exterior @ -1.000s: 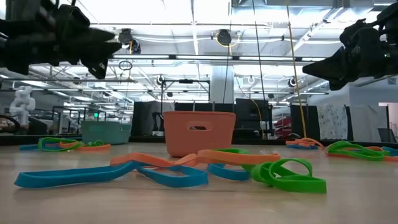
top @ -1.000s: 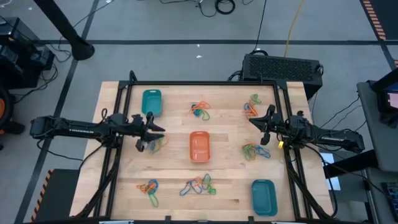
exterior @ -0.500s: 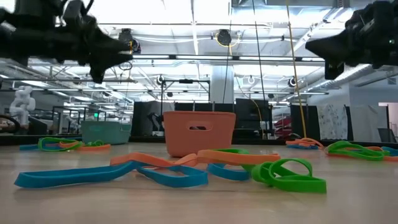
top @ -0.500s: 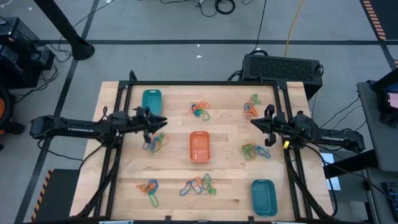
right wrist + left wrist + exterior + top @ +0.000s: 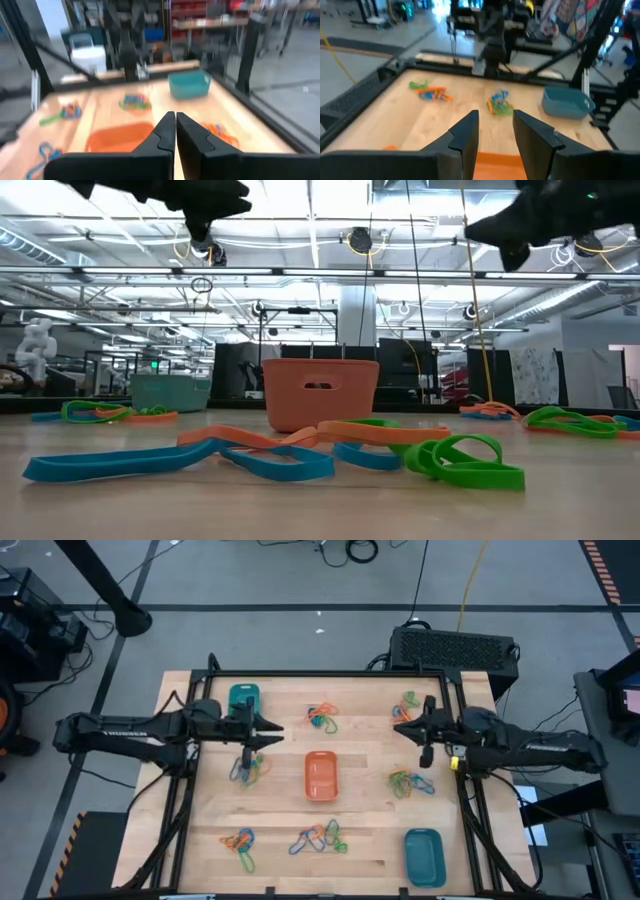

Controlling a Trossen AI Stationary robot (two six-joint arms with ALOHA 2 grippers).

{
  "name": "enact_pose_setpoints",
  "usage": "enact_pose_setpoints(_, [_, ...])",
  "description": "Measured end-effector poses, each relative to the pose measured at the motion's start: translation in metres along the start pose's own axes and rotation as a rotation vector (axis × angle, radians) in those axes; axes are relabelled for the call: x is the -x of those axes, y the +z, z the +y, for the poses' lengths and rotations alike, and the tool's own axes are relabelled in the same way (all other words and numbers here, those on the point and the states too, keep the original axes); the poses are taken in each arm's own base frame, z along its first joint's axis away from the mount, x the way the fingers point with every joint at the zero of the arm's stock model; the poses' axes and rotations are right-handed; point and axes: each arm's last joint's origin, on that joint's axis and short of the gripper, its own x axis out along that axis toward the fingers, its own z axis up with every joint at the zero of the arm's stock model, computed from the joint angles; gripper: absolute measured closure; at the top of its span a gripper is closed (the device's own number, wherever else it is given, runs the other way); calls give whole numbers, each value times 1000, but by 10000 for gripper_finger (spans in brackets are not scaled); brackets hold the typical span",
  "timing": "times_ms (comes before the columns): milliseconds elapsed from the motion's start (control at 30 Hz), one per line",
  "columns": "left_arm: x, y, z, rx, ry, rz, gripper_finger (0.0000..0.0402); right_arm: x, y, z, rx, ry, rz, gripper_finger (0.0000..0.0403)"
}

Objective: Sort rubber bands into baskets
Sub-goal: Put the blue rubber band into the blue bin

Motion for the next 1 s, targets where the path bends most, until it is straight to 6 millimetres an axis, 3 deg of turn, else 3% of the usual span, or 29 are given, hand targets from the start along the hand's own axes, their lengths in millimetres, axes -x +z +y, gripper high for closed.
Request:
enact_pose_setpoints(267, [-27,-8,-16,-12,-48,171,274,-36,37,14,58,38,265,367])
enact_pose_setpoints(467, [-46,-24,-37,-26,-103,238,274,-59,45,32,8,65,490,345])
enact_pose_setpoints(800, [-70,-42,-79,-119,-85,195,274,-76,6,68,-171,41,959,339])
enact_pose_setpoints(1000, [-91,-55,-87,-173,-88,162,274,-80,-28,80,-188,-53,1156,339])
